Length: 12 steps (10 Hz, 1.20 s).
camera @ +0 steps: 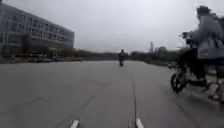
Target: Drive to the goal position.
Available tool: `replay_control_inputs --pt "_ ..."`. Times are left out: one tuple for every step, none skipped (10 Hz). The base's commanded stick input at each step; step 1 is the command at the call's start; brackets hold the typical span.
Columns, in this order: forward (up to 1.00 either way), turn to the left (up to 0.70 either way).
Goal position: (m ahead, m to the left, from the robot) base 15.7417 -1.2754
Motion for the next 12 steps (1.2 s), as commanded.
replay_control_inputs --pt "0.98 0.00" --pt "0.98 0.00" --pt "0.98 0.00" --pt "0.98 0.00" --pt "0.98 0.00" --pt "0.98 0.00" --pt "0.98 0.00" --pt "0.98 0.00" --pt "0.98 0.00" --pt "0.98 -0.10" --pt "0.98 -0.23" --pt "0.98 -0.39"
